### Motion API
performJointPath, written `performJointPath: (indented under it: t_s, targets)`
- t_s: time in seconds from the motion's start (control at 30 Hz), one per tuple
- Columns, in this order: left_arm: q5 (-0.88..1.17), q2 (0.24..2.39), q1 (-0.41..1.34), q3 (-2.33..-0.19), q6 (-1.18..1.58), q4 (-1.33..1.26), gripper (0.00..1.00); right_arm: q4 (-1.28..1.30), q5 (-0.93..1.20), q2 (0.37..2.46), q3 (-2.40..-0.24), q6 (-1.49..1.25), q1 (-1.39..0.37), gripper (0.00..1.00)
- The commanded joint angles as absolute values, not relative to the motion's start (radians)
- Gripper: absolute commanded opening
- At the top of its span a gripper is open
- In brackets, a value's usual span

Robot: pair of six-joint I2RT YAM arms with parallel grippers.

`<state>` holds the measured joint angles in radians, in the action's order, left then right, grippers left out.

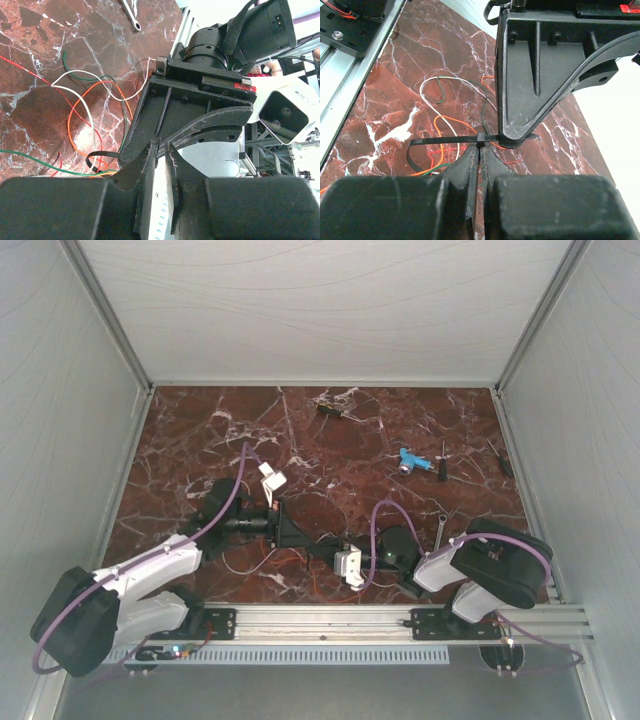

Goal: Zip-tie the wires
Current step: Tie the cable at the center of the board.

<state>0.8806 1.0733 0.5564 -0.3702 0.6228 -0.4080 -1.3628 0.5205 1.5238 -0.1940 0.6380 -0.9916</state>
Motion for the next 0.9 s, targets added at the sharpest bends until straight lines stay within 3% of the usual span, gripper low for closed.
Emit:
performJointPath:
  t_s: [0.0, 0.1, 0.23, 0.37, 0.57, 0.63, 0.87]
  targets:
    - [0.912, 1.082, 0.565, -0.386, 0.631, -0.483, 0.11, -1.394, 0.533, 1.507, -0.212, 0.628, -0.986, 0.00]
    - [0.922, 1.089, 0.569, -0.389, 0.632, -0.479, 0.09, -1.393, 0.531, 1.505, -0.212, 0.628, -0.986, 0.00]
    - [0.922, 1.087, 0.571, -0.386, 0.628, -0.462, 0.27, -1.393, 0.532, 1.504, -0.212, 0.628, -0.986, 0.00]
    - [0.918, 1.081, 0.572, -0.382, 0.629, -0.459, 0.29, -1.392, 0.533, 1.504, -0.212, 0.627, -0.986, 0.00]
    - [0.918, 1.093, 0.578, -0.385, 0.629, -0.462, 0.13, -1.392, 0.530, 1.498, -0.209, 0.624, -0.985, 0.00]
    - [0.918, 1.099, 0.579, -0.385, 0.628, -0.465, 0.01, -1.390, 0.529, 1.497, -0.209, 0.626, -0.986, 0.00]
    - [0.857, 1.074, 0.581, -0.398, 0.621, -0.420, 0.00, -1.390, 0.537, 1.495, -0.206, 0.638, -0.988, 0.00]
